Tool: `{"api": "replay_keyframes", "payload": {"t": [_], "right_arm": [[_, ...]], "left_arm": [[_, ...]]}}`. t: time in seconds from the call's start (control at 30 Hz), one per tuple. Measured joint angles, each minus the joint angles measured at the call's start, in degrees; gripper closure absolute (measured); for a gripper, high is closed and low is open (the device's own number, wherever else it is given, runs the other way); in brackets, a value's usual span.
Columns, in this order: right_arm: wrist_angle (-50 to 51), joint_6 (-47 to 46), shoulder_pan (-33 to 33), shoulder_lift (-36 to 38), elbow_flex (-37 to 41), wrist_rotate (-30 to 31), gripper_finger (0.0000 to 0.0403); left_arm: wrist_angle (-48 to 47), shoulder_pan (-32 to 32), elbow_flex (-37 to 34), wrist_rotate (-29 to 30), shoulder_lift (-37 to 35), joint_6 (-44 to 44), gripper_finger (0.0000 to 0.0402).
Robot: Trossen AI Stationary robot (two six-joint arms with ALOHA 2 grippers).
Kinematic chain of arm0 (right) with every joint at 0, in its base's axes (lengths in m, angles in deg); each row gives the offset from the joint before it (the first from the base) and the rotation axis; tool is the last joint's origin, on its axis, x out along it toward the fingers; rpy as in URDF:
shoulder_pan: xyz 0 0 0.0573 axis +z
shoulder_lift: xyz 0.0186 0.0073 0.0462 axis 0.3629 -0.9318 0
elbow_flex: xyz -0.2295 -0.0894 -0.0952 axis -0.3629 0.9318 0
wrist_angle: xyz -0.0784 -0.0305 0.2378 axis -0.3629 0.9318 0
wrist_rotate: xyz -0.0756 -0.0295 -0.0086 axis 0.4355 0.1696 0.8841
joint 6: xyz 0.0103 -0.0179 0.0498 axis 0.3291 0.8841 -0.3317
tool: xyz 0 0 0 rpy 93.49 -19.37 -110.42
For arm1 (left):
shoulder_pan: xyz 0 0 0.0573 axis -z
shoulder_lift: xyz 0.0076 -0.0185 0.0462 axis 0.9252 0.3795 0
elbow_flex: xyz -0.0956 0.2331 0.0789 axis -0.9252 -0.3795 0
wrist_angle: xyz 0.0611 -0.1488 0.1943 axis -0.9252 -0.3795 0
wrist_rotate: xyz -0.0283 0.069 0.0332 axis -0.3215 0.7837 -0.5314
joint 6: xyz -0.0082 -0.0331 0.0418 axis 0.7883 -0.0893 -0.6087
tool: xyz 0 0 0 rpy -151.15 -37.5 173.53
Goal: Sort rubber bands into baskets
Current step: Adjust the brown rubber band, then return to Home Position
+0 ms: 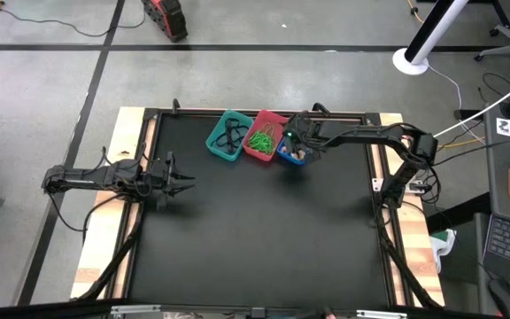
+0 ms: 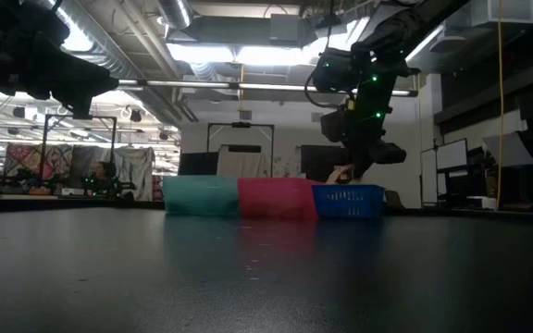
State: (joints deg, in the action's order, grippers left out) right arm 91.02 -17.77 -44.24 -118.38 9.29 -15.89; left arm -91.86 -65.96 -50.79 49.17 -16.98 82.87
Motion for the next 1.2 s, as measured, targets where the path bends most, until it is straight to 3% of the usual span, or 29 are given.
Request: {"api": "replay_keyframes", "payload": {"t": [0.2,0.37,0.67,0.83,0.97,1.2], "right_arm": [[0.1,2.0,0.0,0.0,0.0,0.4,0.0205],[2.8,-0.7,0.0,1.3,0.0,2.9,0.0172],[8.2,-9.0,-0.1,10.9,0.0,-8.2,0.0164],[9.3,-11.3,-2.4,16.0,1.6,-19.2,0.0164],[8.2,-13.5,-6.2,21.4,6.8,-25.7,0.0164],[-4.0,-25.9,-7.4,33.6,21.8,-28.3,0.0164]], "left_arm": [[0.0,0.0,0.0,0.0,0.0,0.0,0.0292],[0.0,0.0,0.0,0.0,0.0,0.0,0.0292],[0.1,0.0,0.0,0.0,0.0,0.0,0.0292],[0.1,0.0,0.0,0.0,0.0,0.0,0.0292],[0.1,0.0,0.0,0.0,0.0,0.0,0.0292],[0.0,0.0,0.0,0.0,0.0,-2.3,0.0292]]}}
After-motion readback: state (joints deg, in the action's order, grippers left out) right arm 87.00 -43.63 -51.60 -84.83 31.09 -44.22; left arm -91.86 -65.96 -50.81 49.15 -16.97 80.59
